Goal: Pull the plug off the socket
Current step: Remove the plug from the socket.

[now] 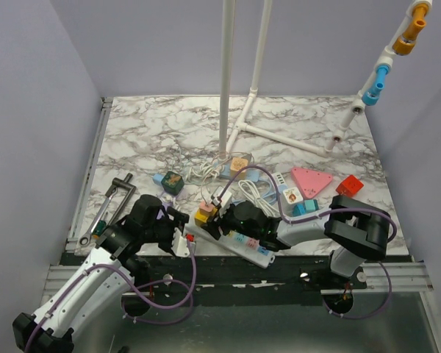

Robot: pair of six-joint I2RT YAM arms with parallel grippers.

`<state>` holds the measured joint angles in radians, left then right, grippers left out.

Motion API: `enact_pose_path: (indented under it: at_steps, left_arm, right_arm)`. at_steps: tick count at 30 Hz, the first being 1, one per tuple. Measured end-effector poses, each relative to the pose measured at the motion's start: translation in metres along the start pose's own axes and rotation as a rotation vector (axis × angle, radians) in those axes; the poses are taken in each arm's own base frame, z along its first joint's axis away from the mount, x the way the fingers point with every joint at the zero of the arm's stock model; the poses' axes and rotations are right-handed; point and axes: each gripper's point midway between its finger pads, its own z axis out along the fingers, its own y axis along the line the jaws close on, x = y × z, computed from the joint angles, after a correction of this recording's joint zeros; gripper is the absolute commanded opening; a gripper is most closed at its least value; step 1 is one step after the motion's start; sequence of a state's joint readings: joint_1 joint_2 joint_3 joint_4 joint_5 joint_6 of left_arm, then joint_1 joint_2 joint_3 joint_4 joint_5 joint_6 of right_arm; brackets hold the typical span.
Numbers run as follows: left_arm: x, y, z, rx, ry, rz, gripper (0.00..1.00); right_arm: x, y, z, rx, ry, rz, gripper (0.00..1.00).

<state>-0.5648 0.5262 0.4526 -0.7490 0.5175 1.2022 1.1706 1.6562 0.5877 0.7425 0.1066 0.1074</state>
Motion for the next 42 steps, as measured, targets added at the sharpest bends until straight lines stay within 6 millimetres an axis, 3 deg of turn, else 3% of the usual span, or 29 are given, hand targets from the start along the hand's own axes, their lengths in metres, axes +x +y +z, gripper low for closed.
enact_pose_path:
  at_steps: [6, 11, 15, 20, 28, 33, 42]
  left_arm:
    - [0.006, -0.005, 0.006, 0.014, 0.005, 0.025, 0.75]
    - [0.014, -0.005, 0.014, 0.004, 0.015, 0.039, 0.74]
    - [0.015, 0.007, 0.017, -0.047, 0.019, 0.066, 0.72]
    - [0.018, 0.024, 0.019, -0.160, 0.017, 0.128, 0.65]
    - [0.022, 0.036, 0.020, -0.297, 0.017, 0.267, 0.62]
    - [0.020, 0.042, 0.017, -0.367, 0.012, 0.347, 0.50]
    - [0.014, 0.046, 0.010, -0.411, 0.011, 0.421, 0.26]
  right_arm:
    - [-0.009, 0.000, -0.004, 0.004, 0.002, 0.031, 0.07]
    - [-0.034, -0.002, -0.014, 0.010, -0.030, 0.070, 0.07]
    - [-0.052, -0.004, -0.018, 0.001, -0.051, 0.107, 0.07]
    - [-0.054, -0.004, -0.022, -0.017, -0.041, 0.144, 0.06]
    - [-0.056, 0.002, -0.022, -0.078, -0.012, 0.206, 0.05]
    - [-0.071, 0.008, -0.021, -0.125, -0.014, 0.245, 0.05]
    - [-0.078, 0.007, -0.020, -0.136, -0.014, 0.291, 0.05]
